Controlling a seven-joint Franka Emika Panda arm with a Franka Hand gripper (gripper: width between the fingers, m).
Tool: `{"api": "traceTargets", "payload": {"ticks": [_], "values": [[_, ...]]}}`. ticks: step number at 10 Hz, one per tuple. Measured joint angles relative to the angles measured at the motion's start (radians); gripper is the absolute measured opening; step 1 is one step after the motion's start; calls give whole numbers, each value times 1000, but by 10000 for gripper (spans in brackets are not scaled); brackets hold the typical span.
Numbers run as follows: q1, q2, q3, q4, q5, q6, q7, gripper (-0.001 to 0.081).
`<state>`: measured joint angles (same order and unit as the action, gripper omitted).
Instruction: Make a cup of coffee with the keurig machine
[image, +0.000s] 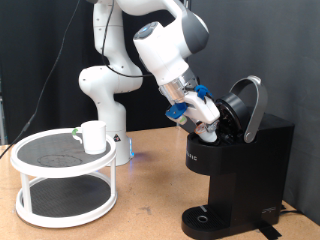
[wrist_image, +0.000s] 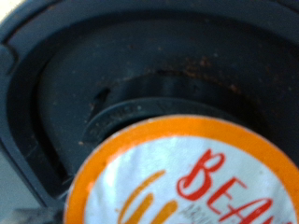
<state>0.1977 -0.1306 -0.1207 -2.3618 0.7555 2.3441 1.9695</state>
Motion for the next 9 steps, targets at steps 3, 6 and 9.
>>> {"api": "traceTargets", "payload": {"ticks": [3, 6, 9], "values": [[0, 3, 1, -1, 0, 2, 0, 398], [0, 4, 1, -6, 10, 2, -11, 586], [-2, -18, -13, -3, 98, -44, -99, 728]]}}
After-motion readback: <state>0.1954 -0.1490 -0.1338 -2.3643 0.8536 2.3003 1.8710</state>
